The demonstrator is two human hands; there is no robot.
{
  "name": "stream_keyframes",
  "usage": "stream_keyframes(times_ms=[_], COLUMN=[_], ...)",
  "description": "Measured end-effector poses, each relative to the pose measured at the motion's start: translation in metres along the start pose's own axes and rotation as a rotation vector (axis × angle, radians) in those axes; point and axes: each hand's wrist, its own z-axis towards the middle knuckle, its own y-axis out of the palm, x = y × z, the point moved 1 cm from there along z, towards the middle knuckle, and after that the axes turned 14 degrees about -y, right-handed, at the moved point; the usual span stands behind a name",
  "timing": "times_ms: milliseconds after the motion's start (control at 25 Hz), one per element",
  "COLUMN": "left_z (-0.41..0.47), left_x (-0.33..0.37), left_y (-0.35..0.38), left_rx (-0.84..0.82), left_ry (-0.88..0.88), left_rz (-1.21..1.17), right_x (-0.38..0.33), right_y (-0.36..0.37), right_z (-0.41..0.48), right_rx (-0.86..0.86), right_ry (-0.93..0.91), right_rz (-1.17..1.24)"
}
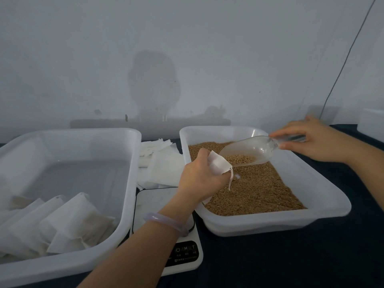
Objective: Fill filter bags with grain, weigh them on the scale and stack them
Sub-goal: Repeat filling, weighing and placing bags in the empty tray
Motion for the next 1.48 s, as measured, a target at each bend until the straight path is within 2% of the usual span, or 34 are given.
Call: stream_keyframes(times_ms=[240, 560, 1240, 1480], left_z=[0.000, 0.000, 0.001, 0.001], left_x=[-0.001, -0.001, -0.003, -0.002], left_y=[0.000, 0.000, 0.001, -0.001], left_rx=[0.003, 0.001, 0.011, -0.007], left_ry=[-0.008, 0.010, 0.000, -0.003], left_rz=[-0.021, -0.020, -0.030, -0.031], right_x=[-0.013, -0.017, -0.015, -0.011], right_y=[-0.008, -0.013, -0.013, -0.009], right_z=[0.005, 0.007, 0.008, 0.006], right_rx=[0.101, 0.101, 0.085, 0.042], right_ry=[-0.087, -0.122, -0.116, -0.078], right_rz=[-0.123, -0.213, -0.159, -0.072])
